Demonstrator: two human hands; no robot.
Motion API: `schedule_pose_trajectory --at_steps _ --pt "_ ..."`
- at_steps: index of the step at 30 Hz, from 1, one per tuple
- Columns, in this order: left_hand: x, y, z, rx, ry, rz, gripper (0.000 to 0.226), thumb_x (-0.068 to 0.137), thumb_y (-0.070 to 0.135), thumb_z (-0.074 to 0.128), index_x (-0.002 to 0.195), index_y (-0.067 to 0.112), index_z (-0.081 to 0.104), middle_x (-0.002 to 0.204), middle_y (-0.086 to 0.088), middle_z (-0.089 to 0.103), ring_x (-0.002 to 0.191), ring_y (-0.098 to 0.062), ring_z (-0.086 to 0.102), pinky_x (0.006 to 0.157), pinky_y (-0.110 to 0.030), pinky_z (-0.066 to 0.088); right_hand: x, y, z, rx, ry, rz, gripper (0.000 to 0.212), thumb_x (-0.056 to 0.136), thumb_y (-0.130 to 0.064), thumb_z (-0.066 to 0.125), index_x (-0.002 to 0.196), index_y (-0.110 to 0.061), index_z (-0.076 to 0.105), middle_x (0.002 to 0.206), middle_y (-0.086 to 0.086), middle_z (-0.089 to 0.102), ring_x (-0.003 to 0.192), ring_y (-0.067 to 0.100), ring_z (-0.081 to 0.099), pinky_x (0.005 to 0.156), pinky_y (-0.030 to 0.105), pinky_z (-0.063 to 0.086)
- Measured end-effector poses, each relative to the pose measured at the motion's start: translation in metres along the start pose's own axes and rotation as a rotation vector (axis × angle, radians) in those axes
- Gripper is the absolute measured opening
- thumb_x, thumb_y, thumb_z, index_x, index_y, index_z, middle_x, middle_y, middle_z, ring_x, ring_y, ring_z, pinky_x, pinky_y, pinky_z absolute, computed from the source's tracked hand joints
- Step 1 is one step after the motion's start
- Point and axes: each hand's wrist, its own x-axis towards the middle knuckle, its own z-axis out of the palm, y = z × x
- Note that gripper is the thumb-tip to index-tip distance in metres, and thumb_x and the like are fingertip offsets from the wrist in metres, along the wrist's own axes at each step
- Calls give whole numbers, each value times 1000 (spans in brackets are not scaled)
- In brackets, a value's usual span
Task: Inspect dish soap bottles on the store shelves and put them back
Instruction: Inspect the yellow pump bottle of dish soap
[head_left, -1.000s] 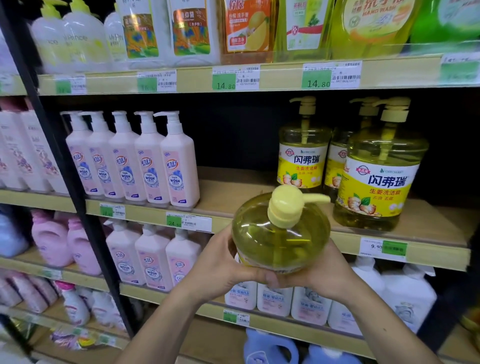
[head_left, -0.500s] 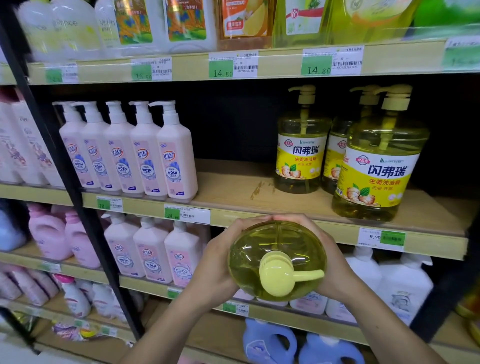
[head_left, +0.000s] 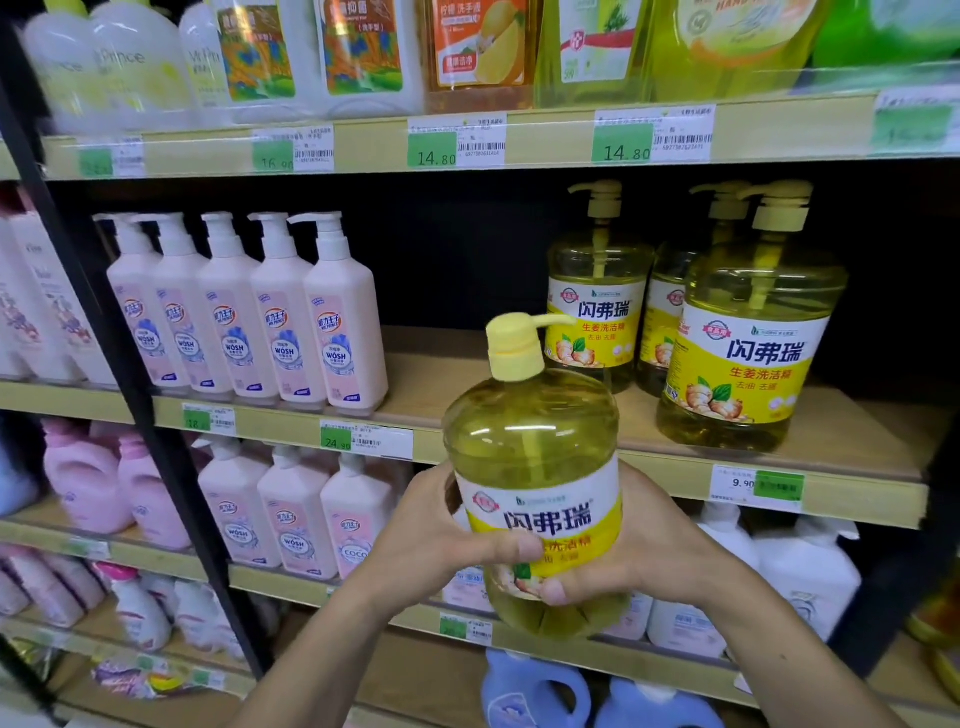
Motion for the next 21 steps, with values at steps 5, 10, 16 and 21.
schedule_pose_trajectory --at_steps 5,10,16,21 --pt "8 6 -6 -32 -8 -69 65 74 49 97 125 15 77 128 -11 79 117 -29 75 94 -43 61 -1 -16 4 214 -70 -14 79 77 -6 94 147 -19 58 143 9 70 132 32 67 106 45 57" --pt "6 11 3 -187 -22 -129 66 86 47 87 141 17 68 144 -10 71 136 -34 64 114 -57 49 -2 -27 10 158 177 52 87 64 -33 100 141 -26 59 132 -1 76 121 23 73 105 57 56" --pt "-10 40 39 -52 205 -122 56 78 72 73 132 68 58 131 31 71 120 9 67 95 -28 59 2 -41 34 -147 566 165 79 48 -69 87 114 -48 49 102 -35 72 87 -10 69 64 11 52" --pt "-2 61 59 -21 191 -115 83 67 84 76 138 50 52 125 33 72 116 10 68 105 -32 54 6 -52 60 -384 664 117 66 83 -54 72 138 -43 37 118 -12 64 105 19 62 71 34 53"
